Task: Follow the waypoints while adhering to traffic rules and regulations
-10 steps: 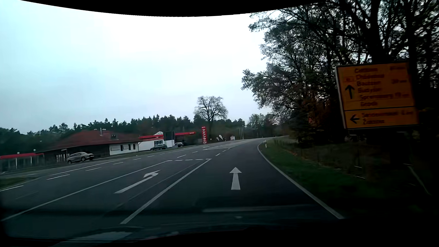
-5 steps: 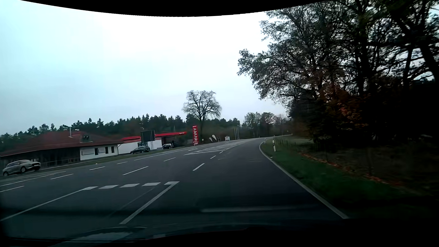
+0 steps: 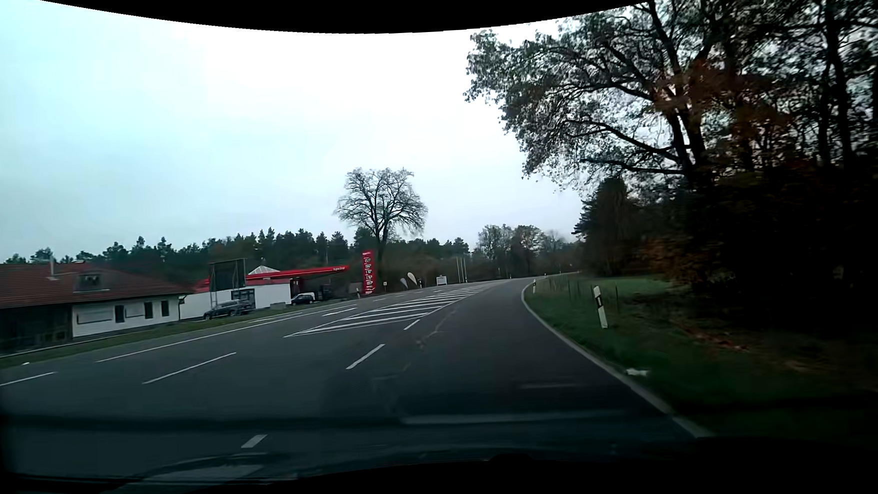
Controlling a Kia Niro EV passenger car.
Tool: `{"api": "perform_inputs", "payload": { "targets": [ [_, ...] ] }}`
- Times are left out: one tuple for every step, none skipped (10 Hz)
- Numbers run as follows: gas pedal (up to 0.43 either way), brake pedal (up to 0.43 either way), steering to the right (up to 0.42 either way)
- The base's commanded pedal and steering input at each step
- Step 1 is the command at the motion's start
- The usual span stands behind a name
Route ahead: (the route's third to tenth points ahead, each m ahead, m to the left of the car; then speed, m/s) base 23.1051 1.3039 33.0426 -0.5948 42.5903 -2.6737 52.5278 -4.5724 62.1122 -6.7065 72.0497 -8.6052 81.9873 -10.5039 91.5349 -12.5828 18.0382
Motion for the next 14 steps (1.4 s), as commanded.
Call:
{"api": "perform_inputs", "payload": {
  "targets": [
    [0.189, 0.0, 0.015],
    [0.189, 0.0, 0.015],
    [0.189, 0.0, 0.016],
    [0.189, 0.0, 0.017],
    [0.189, 0.0, 0.017],
    [0.189, 0.0, 0.017],
    [0.189, 0.0, 0.017],
    [0.189, 0.0, 0.017],
    [0.189, 0.0, 0.018],
    [0.189, 0.0, 0.018],
    [0.189, 0.0, 0.019],
    [0.189, 0.0, 0.019],
    [0.189, 0.0, 0.02],
    [0.189, 0.0, 0.02]
  ]
}}
